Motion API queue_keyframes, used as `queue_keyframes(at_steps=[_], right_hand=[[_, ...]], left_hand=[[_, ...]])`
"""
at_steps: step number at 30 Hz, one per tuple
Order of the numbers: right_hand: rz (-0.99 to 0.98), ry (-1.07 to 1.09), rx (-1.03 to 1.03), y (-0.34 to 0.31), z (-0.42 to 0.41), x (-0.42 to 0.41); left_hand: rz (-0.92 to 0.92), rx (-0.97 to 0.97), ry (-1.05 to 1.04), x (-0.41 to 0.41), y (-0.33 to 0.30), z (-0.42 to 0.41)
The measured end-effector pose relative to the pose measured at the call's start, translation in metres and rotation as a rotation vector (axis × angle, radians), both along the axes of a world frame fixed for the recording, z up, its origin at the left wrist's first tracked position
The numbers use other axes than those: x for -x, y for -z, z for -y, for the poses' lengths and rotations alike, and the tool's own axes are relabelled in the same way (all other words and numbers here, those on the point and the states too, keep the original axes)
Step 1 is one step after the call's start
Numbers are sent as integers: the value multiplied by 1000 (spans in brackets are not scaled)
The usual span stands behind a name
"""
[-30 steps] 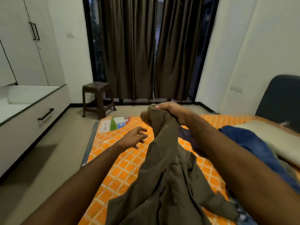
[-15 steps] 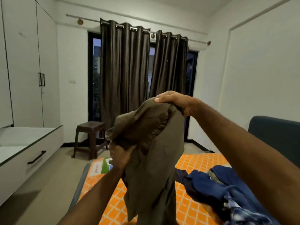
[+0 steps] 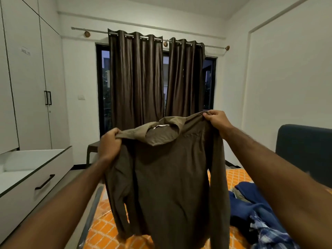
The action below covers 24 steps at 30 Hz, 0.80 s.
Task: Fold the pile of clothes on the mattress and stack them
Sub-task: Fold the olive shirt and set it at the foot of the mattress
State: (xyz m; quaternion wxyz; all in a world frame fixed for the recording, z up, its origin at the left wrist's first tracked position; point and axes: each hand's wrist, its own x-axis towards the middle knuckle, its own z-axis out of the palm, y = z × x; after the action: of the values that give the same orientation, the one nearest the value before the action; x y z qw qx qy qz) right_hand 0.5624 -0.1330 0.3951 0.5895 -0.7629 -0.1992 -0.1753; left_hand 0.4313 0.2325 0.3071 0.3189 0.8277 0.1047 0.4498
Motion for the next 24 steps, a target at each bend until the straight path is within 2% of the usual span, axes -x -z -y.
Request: queue_keyframes(at_steps=[4, 8, 10, 13, 16, 19, 21, 24], right_hand=[[33, 131, -49, 6, 10, -12], [99, 169, -75, 9, 17, -10], [154, 173, -37, 8, 21, -6], [169, 88, 2, 7, 38, 0], [20, -139, 30, 7, 64, 14], [-169, -274, 104, 4, 86, 28], [-293, -343, 168, 3, 98, 32], [-433, -390, 243, 2, 110, 29]], left_hand=[[-45, -314, -83, 10, -41, -2], [-89, -311, -104, 17, -67, -1], [-103, -277, 11, 22, -74, -6], [-311, -139, 377, 38, -83, -7], [-562, 33, 529, 59, -88, -5], [-757, 89, 579, 68, -90, -10], [-824, 127, 595, 74, -91, -10], [-816, 180, 645, 80, -94, -13]])
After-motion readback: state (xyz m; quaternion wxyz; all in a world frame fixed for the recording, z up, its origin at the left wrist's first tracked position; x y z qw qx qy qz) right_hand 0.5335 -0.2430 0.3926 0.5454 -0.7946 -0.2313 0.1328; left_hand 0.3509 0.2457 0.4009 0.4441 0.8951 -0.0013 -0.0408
